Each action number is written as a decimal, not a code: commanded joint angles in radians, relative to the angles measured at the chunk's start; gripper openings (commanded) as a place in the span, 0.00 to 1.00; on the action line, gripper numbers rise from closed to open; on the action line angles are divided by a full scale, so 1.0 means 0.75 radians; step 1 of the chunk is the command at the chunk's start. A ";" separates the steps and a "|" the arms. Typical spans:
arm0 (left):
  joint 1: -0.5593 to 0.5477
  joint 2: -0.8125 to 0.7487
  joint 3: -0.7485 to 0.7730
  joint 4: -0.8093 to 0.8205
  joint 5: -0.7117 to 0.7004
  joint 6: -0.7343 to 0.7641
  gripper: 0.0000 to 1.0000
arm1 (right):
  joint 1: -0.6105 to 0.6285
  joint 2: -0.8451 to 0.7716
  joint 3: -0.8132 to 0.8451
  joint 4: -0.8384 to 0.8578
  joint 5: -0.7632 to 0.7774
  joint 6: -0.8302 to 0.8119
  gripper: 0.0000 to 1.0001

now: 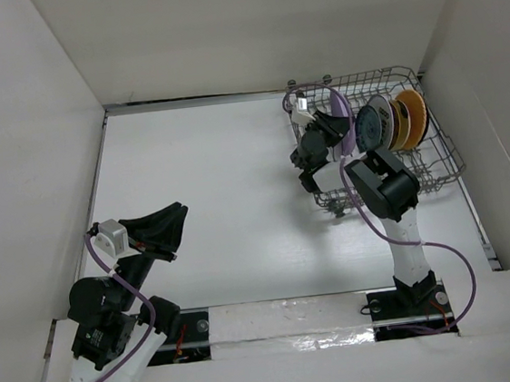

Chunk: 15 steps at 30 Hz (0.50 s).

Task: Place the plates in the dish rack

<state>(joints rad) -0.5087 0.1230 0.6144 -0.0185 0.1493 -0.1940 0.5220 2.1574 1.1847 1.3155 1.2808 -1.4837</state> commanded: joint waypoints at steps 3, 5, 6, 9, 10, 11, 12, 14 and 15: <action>-0.007 0.012 -0.001 0.066 -0.003 -0.009 0.17 | 0.016 0.050 0.006 0.570 0.074 -0.061 0.26; -0.007 0.014 -0.001 0.068 0.003 -0.009 0.17 | 0.016 0.026 0.006 0.504 0.072 0.022 0.31; -0.007 0.014 -0.001 0.068 0.001 -0.009 0.17 | 0.016 -0.005 0.002 0.461 0.072 0.045 0.33; -0.007 0.016 -0.001 0.066 -0.003 -0.009 0.17 | 0.030 -0.062 -0.017 0.329 0.064 0.168 0.39; -0.007 0.018 -0.001 0.066 -0.003 -0.009 0.17 | 0.030 -0.101 -0.021 0.286 0.063 0.211 0.41; -0.007 0.016 -0.001 0.066 -0.003 -0.009 0.17 | 0.030 -0.123 -0.025 0.243 0.059 0.290 0.45; -0.007 0.016 -0.001 0.066 -0.005 -0.009 0.17 | 0.044 -0.168 -0.033 0.155 0.057 0.331 0.48; -0.007 0.020 -0.001 0.066 -0.007 -0.007 0.17 | 0.044 -0.217 -0.035 0.022 0.049 0.504 0.59; -0.007 0.022 -0.001 0.066 -0.007 -0.007 0.17 | 0.056 -0.244 -0.037 -0.129 0.033 0.570 0.63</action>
<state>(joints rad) -0.5087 0.1234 0.6144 -0.0185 0.1486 -0.1936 0.5457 2.0888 1.1545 1.2694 1.3090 -1.2793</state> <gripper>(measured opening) 0.174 0.598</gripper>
